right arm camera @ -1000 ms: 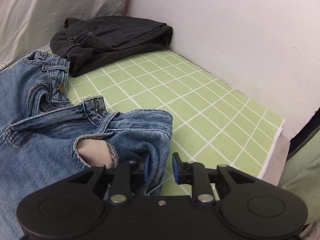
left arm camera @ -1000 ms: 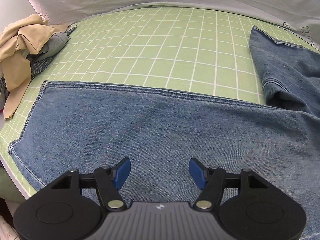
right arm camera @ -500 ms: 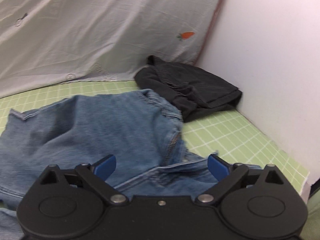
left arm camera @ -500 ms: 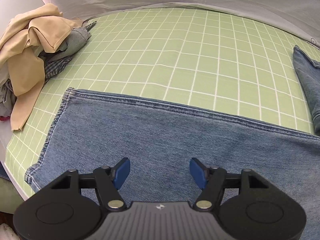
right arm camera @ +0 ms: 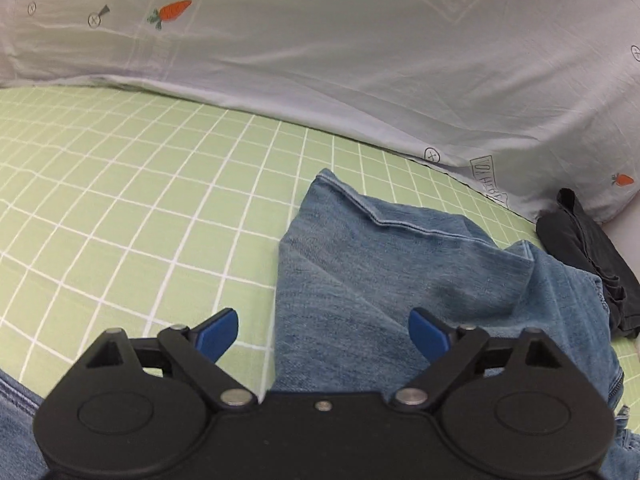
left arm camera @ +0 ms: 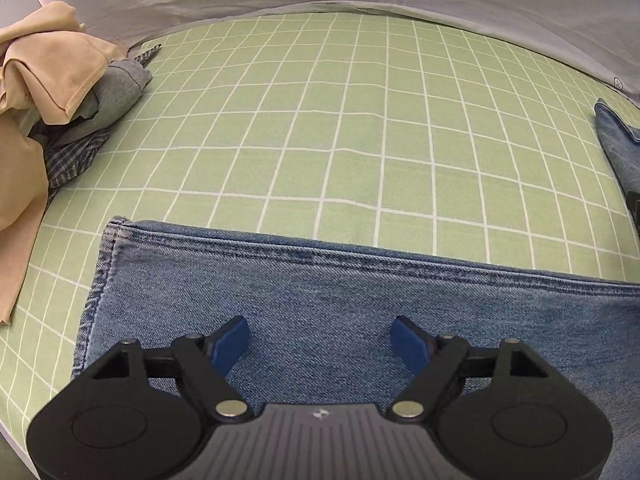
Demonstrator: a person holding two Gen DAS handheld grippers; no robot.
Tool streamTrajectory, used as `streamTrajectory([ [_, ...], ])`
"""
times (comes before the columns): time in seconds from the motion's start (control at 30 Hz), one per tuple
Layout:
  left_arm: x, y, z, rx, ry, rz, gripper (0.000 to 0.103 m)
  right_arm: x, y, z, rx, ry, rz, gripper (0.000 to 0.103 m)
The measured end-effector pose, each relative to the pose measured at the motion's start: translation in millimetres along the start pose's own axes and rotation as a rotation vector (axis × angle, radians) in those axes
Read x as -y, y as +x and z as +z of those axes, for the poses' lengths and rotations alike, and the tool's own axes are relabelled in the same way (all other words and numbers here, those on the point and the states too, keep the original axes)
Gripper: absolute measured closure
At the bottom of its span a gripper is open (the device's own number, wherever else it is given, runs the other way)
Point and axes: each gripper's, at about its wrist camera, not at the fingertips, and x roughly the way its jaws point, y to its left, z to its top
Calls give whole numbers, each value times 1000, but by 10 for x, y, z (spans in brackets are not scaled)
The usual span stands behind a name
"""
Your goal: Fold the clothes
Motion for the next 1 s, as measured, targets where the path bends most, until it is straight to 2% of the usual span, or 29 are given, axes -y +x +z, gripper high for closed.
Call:
streamTrajectory([
  [0.1,-24,27,10,0,-21,-1,18,52,105,-14,-70,38,2,43],
  [0.17,-31,35,9,-1,-42,3,17,192,78,-37,-54,71,46,65],
  [0.2,-35,37,6,-2,-53,6,17,261,43,-41,-40,83,68,90],
  [0.23,-27,32,-2,-2,-62,13,17,334,2,-43,-24,96,86,98],
  [0.33,24,-7,-45,-1,-78,43,17,731,-268,-8,81,191,48,98],
  [0.47,91,-60,-103,-1,-100,85,17,1587,-445,-69,143,389,-69,99],
  [0.57,141,-99,-146,-1,-117,115,18,2160,-346,-313,96,460,-196,99],
  [0.63,164,-119,-164,0,-139,132,18,2455,-184,-563,14,494,-261,98],
  [0.67,182,-127,-171,1,-144,141,18,2563,-73,-711,-45,515,-266,98],
  [0.7,200,-135,-176,2,-149,151,17,2622,15,-848,-87,528,-244,98],
  [0.77,241,-151,-174,-1,-151,169,17,2603,55,-996,-102,496,-213,97],
  [0.9,294,-154,-159,0,-163,198,17,2369,-57,-881,-44,367,-233,92],
  [0.93,305,-157,-154,-1,-161,205,17,2329,-106,-832,-15,356,-235,88],
  [0.97,314,-160,-151,-2,-151,211,17,2290,-155,-784,15,345,-237,77],
  [1.0,322,-163,-147,-2,-141,216,17,2250,-204,-735,44,334,-239,62],
])
